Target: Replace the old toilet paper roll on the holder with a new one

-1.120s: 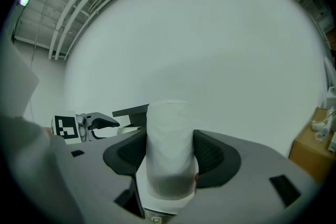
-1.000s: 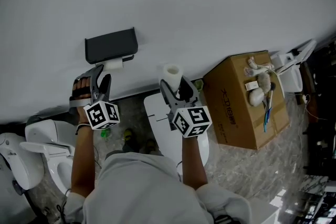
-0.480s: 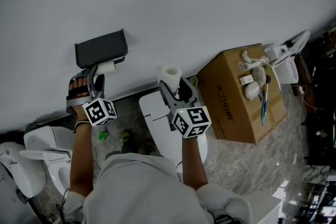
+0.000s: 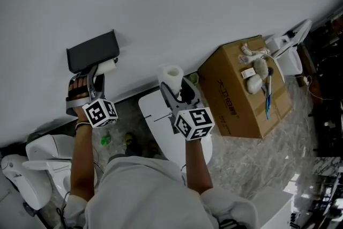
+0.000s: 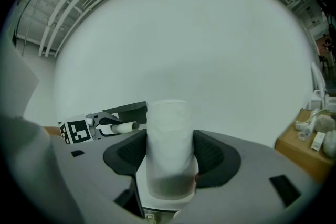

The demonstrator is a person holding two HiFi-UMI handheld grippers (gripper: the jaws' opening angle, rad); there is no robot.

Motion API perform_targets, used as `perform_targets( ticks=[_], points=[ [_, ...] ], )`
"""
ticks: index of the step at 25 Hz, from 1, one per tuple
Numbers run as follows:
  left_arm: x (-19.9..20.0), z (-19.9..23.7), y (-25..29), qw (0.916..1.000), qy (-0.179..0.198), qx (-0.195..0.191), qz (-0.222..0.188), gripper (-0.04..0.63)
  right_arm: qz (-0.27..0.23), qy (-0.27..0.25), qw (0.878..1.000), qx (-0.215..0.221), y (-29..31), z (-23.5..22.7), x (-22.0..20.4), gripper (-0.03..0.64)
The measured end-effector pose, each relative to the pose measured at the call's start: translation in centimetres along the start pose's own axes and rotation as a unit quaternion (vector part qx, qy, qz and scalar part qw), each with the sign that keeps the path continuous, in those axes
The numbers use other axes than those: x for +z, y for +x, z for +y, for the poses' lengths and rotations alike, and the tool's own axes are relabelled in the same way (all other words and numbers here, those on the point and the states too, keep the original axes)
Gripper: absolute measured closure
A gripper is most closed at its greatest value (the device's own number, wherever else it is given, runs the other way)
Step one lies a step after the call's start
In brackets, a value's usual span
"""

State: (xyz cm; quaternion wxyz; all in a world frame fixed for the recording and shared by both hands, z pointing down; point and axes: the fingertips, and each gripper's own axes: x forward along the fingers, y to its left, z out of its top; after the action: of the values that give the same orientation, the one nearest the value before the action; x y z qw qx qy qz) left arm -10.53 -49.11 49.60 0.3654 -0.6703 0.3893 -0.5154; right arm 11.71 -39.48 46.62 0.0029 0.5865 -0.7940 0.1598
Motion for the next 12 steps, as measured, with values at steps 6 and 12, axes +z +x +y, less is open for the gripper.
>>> perform_targets(
  ticks=[6,12],
  points=[
    [3.8,-0.5,1.2,0.9993,0.013,-0.007,-0.034,0.391,-0.004,0.006,1.000,-0.027,-1.7,-2.5,0.0,0.337],
    [8.0,-1.3,2.4,0.9967,0.025,-0.016,-0.075,0.393,-0.007,0.011,0.998,-0.065,-4.0,-5.0,-0.2,0.337]
  ],
)
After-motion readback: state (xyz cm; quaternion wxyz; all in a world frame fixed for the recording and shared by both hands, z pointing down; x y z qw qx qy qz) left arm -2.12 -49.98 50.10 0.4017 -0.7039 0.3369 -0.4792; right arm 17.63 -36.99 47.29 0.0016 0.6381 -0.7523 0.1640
